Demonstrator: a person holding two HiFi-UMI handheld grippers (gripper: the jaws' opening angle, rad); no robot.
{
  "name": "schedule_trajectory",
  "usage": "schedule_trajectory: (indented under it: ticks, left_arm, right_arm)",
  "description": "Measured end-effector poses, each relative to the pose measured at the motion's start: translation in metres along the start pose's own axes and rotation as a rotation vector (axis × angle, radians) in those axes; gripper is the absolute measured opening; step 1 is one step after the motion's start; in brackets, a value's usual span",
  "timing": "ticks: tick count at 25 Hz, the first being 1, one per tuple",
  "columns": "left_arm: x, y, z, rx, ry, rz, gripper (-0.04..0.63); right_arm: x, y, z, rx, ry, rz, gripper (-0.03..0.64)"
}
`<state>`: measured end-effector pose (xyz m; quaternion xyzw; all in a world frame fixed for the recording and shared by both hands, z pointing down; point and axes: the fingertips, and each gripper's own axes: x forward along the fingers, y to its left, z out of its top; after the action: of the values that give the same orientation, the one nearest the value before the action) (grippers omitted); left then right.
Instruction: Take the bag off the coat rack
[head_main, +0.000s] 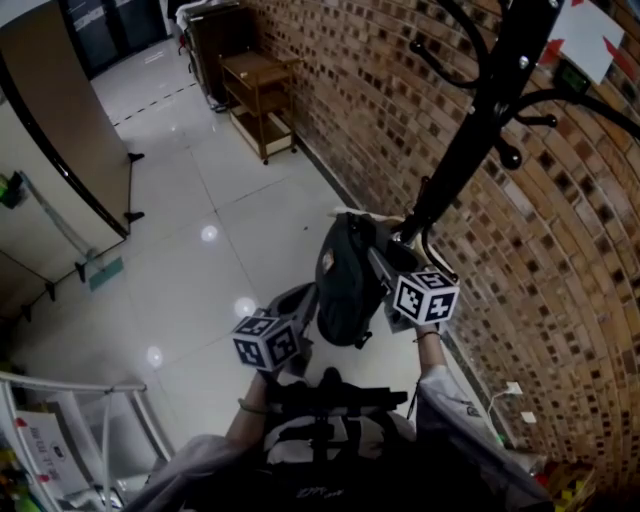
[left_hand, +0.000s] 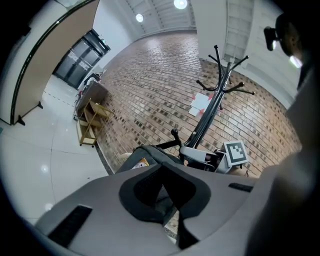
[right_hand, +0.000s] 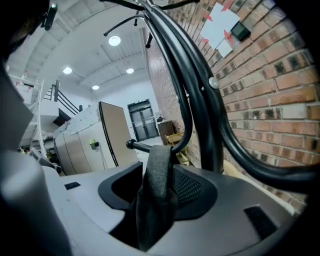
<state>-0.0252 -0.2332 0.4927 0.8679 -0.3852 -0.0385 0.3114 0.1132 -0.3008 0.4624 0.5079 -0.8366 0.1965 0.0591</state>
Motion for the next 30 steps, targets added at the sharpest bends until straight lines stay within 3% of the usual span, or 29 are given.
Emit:
schedule_trajectory:
  ticks: [4, 8, 10, 17, 30]
  left_arm:
    - [0.002, 0.005, 0.004, -0.006, -0.015, 0.033, 0.008]
    - [0.000, 0.016, 0.010, -0.014, -0.042, 0.072, 0.008]
    - [0.001, 0.020, 0.011, -0.016, -0.051, 0.088, 0.008]
    - [0.005, 0.031, 0.019, -0.023, -0.068, 0.126, 0.008]
    - [0.005, 0.046, 0.030, -0.032, -0.090, 0.157, 0.008]
  right_arm:
    - [0.012, 0.008, -0.002, 0.031, 0.031, 0.122, 0.189]
    - [0.021, 0.014, -0.009, -0.028, 0.086, 0.221, 0.185]
    - [0.022, 0.013, -0.008, -0.015, 0.083, 0.272, 0.140]
    - [0.017, 0.025, -0.002, 0.019, 0.033, 0.390, 0.098]
    - [0.008, 0.068, 0.033, 0.314, -0.114, 0.542, 0.057]
